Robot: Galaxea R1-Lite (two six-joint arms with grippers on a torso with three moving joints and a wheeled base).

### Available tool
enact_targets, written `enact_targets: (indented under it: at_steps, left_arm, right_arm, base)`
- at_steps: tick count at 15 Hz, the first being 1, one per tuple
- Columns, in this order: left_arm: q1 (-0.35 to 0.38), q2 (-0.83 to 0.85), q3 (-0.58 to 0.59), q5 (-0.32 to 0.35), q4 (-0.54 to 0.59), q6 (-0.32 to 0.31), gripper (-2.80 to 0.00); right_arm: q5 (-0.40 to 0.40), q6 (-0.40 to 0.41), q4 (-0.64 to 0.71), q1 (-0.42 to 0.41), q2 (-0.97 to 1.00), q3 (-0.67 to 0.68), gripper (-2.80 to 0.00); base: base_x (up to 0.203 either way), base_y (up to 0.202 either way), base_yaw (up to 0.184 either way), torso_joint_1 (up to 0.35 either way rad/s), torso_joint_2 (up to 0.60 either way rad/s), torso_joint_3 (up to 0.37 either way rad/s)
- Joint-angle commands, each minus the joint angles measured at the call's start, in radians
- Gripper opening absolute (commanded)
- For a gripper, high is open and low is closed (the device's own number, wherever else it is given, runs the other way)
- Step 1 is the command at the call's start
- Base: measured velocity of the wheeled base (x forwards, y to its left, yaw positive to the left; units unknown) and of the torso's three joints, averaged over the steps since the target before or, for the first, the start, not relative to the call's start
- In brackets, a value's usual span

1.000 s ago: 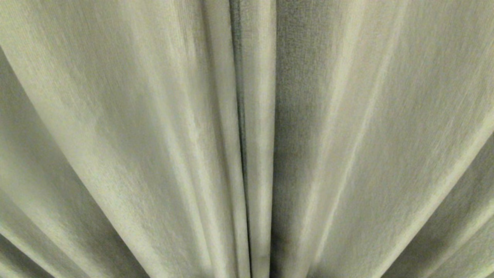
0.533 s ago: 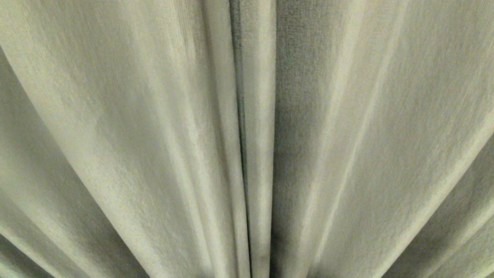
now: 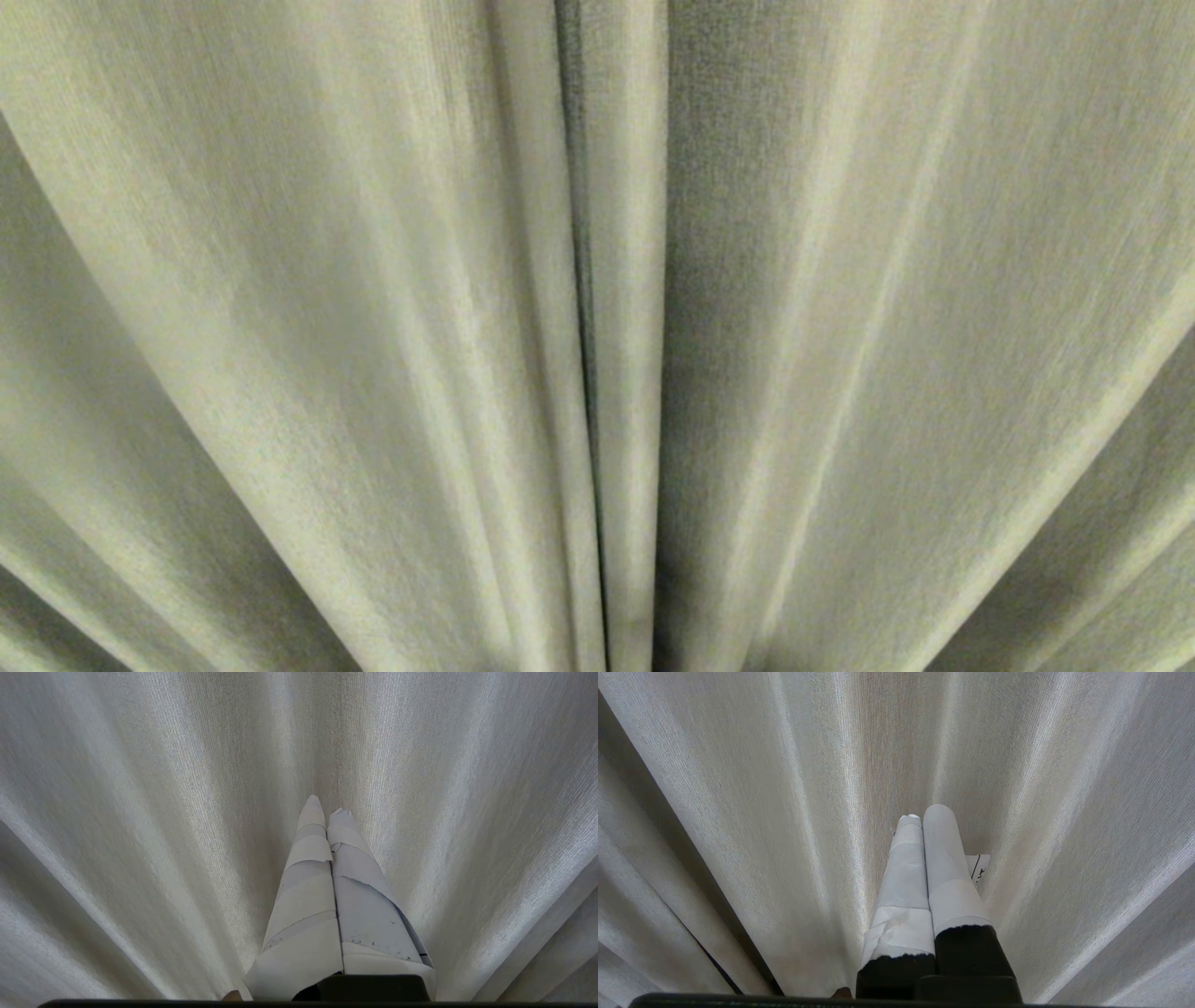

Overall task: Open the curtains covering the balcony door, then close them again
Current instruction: Pull the outer curtains open on both sides

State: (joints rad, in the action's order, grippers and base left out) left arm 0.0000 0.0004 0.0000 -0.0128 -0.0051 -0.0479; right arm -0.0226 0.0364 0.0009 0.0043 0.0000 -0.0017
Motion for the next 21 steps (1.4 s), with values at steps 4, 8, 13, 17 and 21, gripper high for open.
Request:
enact_targets:
  at_steps: [4,8,13,17,21]
  left_arm:
    - [-0.002,0.000,0.000,0.000,0.000,0.028,-2.80]
    - [-0.001,0.000,-0.040,0.085,-0.118,0.058,-2.80]
    - [-0.001,0.025,-0.312,0.399,0.090,0.190,-2.80]
    - [-0.013,0.222,-0.473,0.585,0.124,0.219,-2.80]
    - [-0.030,0.445,-0.629,0.785,0.123,0.230,-2.80]
  right_arm:
    - [0.000,0.000,-0.001,0.000,0.002,0.000,-2.80]
    - [0.000,0.000,0.000,0.000,0.002,0.000,-2.80]
    - [0.000,0.000,0.001,0.000,0.002,0.000,-2.80]
    - [0.000,0.000,0.001,0.000,0.002,0.000,-2.80]
    - [0.000,0.000,0.001,0.000,0.002,0.000,-2.80]
  base:
    - [0.000,0.000,0.000,0.000,0.00,0.000]
    - [0.000,0.000,0.000,0.000,0.00,0.000]
    - [0.000,0.000,0.000,0.000,0.00,0.000]
    - [0.000,0.000,0.000,0.000,0.00,0.000]
    - [0.000,0.000,0.000,0.000,0.00,0.000]
